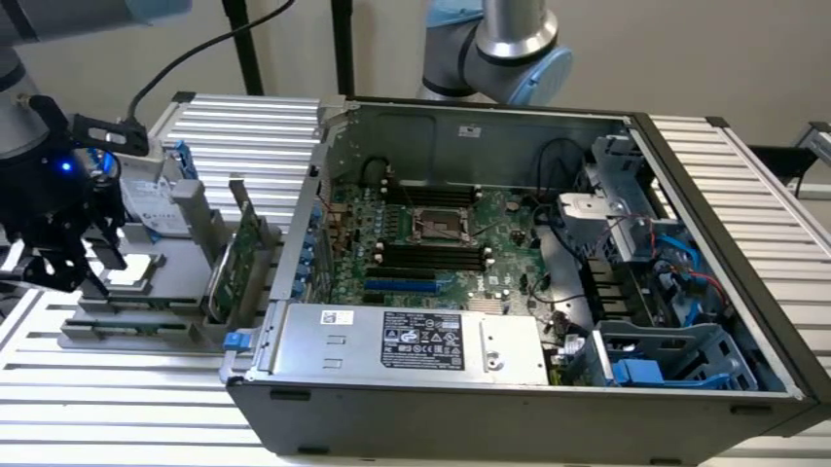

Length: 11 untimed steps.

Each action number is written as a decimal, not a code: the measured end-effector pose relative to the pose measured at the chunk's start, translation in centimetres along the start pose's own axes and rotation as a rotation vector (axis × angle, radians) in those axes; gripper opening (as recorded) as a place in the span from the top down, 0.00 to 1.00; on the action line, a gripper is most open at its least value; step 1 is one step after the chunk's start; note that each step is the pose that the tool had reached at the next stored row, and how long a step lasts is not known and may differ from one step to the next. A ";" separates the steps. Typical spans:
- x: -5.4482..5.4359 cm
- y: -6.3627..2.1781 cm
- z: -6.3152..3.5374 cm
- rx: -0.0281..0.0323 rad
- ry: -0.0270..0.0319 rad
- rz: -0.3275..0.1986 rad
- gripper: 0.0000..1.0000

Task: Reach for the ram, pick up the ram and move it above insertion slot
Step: 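Pick up the ram and move it above insertion slot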

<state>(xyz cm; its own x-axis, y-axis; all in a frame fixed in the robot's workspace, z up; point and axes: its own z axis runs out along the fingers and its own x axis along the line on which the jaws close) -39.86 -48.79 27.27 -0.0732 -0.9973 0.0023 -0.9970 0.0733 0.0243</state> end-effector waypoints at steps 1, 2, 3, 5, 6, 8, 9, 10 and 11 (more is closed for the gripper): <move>0.0 -0.01 0.18 0.0000 0.0000 0.000 0.58; 0.1 -0.02 0.36 0.0000 -0.0001 0.000 0.58; 0.1 -0.03 0.55 0.0001 -0.0001 0.000 0.58; 0.2 -0.04 0.92 0.0001 -0.0002 0.000 0.58; 0.2 -0.05 1.09 0.0001 0.0000 0.000 0.58; 0.3 -0.06 1.46 0.0000 0.0000 0.000 0.58; 0.3 -0.07 1.63 0.0000 0.0000 0.000 0.58; 0.3 -0.07 1.83 0.0001 0.0000 0.000 0.58; 0.3 -0.08 2.01 0.0001 -0.0001 0.000 0.58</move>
<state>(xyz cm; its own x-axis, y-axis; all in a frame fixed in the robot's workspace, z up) -39.86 -49.12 25.27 -0.0732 -0.9973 0.0022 -0.9970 0.0732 0.0242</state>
